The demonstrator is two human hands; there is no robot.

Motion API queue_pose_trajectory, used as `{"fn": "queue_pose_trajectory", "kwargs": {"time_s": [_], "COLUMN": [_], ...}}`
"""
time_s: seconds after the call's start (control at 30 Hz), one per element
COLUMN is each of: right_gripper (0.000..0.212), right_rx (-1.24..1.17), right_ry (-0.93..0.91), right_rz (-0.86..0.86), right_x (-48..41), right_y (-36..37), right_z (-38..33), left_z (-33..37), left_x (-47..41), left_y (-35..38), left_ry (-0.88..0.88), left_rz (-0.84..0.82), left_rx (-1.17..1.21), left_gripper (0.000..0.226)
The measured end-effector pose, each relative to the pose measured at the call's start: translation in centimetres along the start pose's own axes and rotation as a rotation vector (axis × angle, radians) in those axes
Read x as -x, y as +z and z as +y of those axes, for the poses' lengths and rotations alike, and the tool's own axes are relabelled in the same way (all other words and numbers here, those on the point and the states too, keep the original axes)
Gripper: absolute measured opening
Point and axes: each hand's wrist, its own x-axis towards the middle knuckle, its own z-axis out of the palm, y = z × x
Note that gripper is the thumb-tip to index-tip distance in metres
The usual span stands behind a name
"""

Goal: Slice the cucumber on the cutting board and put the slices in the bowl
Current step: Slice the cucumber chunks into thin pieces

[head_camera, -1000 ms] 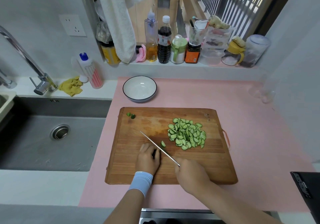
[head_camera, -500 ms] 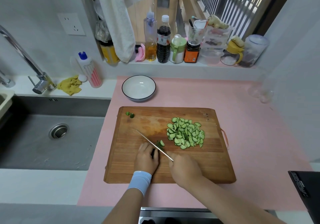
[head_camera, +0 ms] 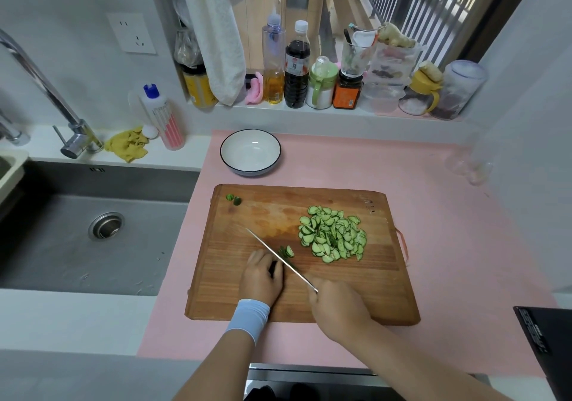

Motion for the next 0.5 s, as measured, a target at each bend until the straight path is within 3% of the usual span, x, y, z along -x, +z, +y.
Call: {"fn": "queue_pose_trajectory", "kwargs": {"time_s": [0.5], "right_gripper": [0.039], "right_rx": [0.053], "right_ry": [-0.037], "right_rz": [0.023], "right_x": [-2.2], "right_y": [0.9], "right_z": [-1.2], "left_z": [0.2], "left_x": [0.3], "left_y": [-0.3], "left_ry": [0.058], "left_rz": [0.037], "left_rx": [-0.01], "left_gripper": [0.009]}}
